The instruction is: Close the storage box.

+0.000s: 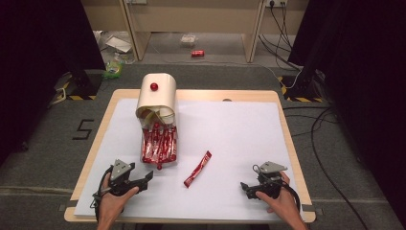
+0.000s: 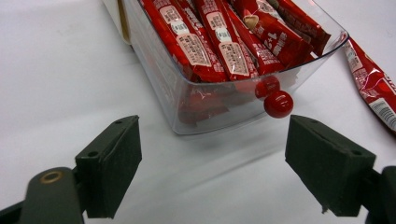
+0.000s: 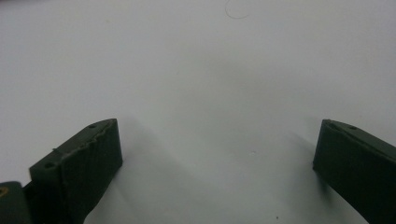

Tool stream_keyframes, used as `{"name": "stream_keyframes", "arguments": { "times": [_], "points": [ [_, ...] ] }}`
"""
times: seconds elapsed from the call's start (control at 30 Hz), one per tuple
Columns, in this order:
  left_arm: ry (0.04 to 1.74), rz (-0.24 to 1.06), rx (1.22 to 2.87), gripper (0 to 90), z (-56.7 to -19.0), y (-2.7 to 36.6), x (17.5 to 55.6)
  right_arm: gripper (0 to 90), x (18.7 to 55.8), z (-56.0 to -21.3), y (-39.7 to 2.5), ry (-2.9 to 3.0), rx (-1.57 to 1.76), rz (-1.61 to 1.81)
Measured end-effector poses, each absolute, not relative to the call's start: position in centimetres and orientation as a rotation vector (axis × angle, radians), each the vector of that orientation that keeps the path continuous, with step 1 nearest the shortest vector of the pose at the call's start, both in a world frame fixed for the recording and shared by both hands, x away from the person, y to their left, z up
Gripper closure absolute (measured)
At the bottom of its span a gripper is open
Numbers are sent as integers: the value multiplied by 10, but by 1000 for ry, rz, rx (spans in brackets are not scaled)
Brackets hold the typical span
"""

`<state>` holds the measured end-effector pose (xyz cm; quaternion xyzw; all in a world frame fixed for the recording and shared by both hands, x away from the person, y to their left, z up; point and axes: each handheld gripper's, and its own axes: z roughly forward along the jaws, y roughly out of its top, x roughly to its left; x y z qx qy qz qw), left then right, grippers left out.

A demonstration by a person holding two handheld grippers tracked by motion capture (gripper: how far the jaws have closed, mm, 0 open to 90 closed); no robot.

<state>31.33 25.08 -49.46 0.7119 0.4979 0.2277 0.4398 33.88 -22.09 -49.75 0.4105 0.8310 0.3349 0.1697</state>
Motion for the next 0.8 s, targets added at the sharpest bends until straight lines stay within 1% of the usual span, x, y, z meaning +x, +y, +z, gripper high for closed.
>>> {"name": "stream_keyframes", "arguments": {
  "times": [0.8],
  "points": [
    [1270, 584, 1727, 181, -495, 245, 324, 16, 339, -498, -221, 2361, 1166, 951]
  ]
}}
